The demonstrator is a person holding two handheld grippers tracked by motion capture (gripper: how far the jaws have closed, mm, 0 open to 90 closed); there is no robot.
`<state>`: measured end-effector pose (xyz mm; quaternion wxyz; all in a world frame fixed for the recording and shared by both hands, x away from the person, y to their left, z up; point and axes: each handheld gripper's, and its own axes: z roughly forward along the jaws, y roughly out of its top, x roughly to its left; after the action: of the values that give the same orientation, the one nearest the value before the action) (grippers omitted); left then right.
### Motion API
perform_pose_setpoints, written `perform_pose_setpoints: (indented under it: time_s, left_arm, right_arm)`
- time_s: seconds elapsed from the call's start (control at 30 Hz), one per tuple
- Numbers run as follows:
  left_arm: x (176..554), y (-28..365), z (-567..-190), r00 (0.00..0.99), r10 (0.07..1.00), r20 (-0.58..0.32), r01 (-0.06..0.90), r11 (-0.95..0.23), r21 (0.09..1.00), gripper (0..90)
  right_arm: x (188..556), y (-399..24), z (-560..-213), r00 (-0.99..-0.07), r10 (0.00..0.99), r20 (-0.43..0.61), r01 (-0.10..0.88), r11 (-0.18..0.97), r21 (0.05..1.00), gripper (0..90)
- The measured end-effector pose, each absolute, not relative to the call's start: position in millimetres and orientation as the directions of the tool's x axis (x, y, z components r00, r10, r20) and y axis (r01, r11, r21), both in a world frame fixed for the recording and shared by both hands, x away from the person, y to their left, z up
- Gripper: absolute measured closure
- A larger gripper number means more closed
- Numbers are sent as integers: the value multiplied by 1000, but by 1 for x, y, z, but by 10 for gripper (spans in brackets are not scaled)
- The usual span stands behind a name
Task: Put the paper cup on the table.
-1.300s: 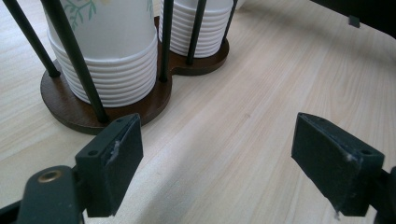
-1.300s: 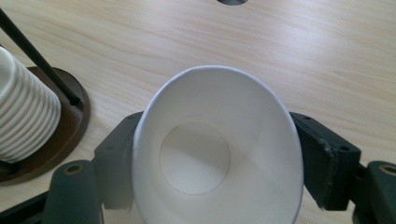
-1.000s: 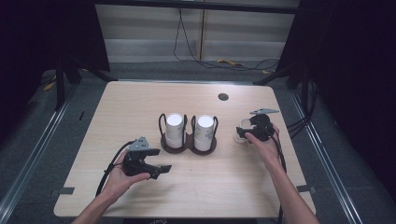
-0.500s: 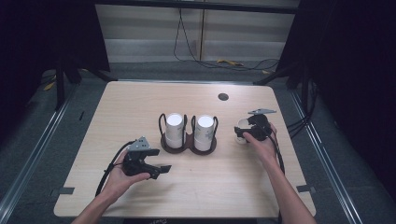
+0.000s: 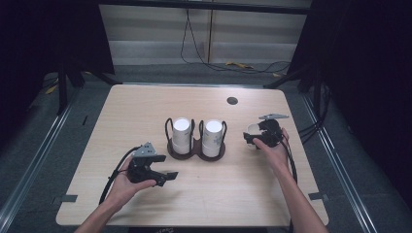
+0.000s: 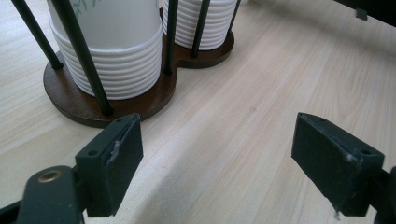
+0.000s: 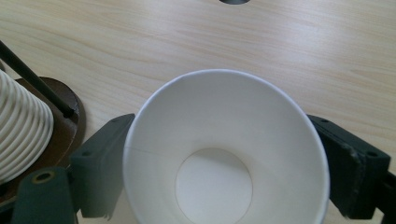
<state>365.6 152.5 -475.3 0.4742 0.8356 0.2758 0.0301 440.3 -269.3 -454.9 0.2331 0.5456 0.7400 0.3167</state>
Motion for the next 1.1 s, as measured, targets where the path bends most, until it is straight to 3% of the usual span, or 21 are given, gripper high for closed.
perform_pose_setpoints:
  time_s: [1.1]
  left_arm:
    - [368, 158, -475, 837, 505, -212, 441, -391, 808, 167]
  right_arm:
    - [421, -268, -457, -299, 954, -20, 690, 230, 687, 141]
